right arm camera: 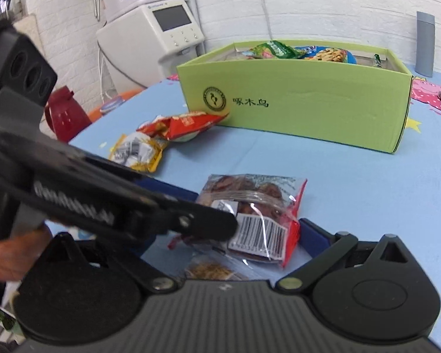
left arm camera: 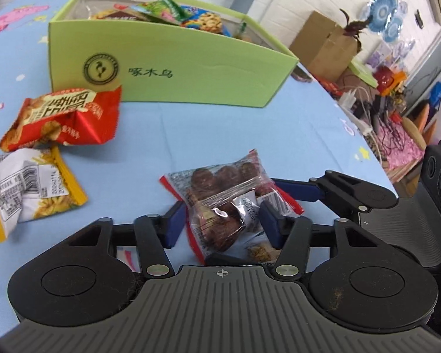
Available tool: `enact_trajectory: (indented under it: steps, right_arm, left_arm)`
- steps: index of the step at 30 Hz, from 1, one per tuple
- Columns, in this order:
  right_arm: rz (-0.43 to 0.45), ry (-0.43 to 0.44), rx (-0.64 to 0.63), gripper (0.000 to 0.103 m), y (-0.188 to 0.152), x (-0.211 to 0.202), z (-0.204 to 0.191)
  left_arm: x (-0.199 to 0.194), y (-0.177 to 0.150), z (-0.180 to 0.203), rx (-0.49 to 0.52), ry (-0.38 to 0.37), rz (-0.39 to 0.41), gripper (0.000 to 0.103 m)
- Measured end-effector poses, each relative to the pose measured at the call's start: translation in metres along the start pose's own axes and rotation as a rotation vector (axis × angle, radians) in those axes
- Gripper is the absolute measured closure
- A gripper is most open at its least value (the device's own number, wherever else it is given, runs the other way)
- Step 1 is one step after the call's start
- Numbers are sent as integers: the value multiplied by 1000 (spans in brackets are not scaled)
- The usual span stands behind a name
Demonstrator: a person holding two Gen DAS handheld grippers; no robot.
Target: Organize snacks
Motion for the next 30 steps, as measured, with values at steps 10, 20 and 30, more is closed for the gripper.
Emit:
enact_trajectory:
  steps: [10,20,30]
  right_arm:
    - [125,-68,-2,2,44,-31,5]
    - [133,-149,-59,2,165,-29,60]
    - [232,-130,-12,1,159,-54,79]
  left_arm:
    - [-28,57,18,5,-45,42,72]
    - [-51,198,20,70,99,145,64]
    - [-83,198,-14,41,127,277,33]
Point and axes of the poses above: each gripper's, at about its wrist camera, not at the fingertips, and x roughly the way its jaws point, z to its right, y to its top, the point moved 7 cm from there along x, roughly the way its jaws point, and after that the axes turned 15 degrees about -z, right-handed, at the moved point
